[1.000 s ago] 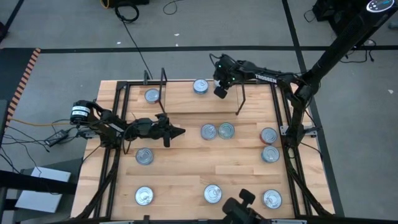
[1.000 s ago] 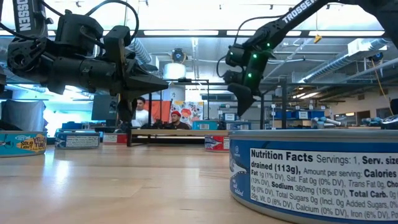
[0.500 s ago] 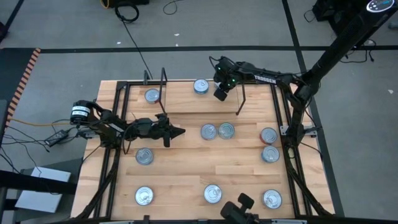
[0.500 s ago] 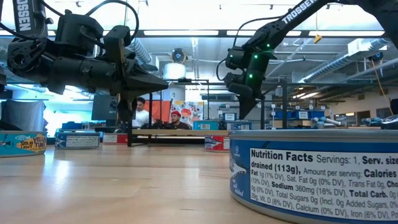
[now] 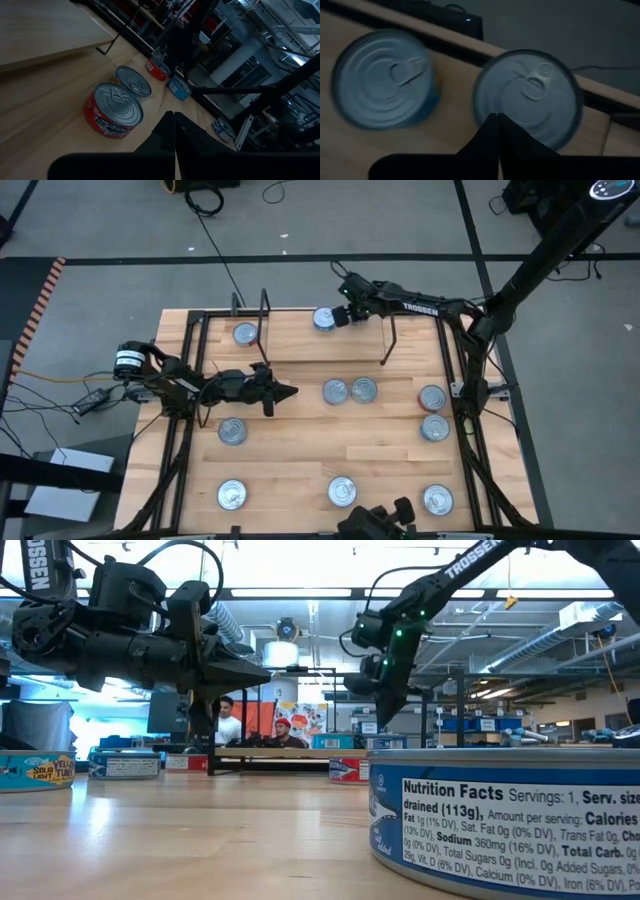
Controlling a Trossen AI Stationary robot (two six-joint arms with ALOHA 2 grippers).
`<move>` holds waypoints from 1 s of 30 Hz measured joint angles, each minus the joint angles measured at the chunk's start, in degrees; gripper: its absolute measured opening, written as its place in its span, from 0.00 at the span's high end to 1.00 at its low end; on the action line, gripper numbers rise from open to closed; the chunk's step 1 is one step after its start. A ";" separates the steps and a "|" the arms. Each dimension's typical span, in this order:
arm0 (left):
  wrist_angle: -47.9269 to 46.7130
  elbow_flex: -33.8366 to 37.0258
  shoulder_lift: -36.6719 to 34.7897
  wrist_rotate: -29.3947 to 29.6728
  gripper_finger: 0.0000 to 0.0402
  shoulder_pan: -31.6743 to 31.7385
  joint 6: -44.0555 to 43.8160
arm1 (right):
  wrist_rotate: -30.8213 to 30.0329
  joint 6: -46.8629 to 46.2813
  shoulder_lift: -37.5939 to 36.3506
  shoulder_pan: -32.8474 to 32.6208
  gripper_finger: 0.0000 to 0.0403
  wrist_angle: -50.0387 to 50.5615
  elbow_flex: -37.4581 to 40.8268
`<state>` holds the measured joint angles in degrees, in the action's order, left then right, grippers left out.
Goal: Stack canned seafood by type on shelf
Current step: Adjust the shelf
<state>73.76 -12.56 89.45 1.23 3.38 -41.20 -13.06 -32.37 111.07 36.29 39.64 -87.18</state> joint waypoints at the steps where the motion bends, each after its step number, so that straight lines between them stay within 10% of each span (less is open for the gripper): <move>1: 0.00 0.00 0.00 0.01 1.00 0.00 0.01 | -0.95 -1.19 0.16 -0.01 0.99 -0.07 -0.01; 30: 0.08 -0.04 0.00 0.02 1.00 0.00 0.41 | -0.76 -11.54 3.69 -2.64 0.99 -1.61 -0.26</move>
<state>73.83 -12.60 89.45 1.26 3.38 -40.80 -13.82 -43.91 114.76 33.65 38.03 -87.44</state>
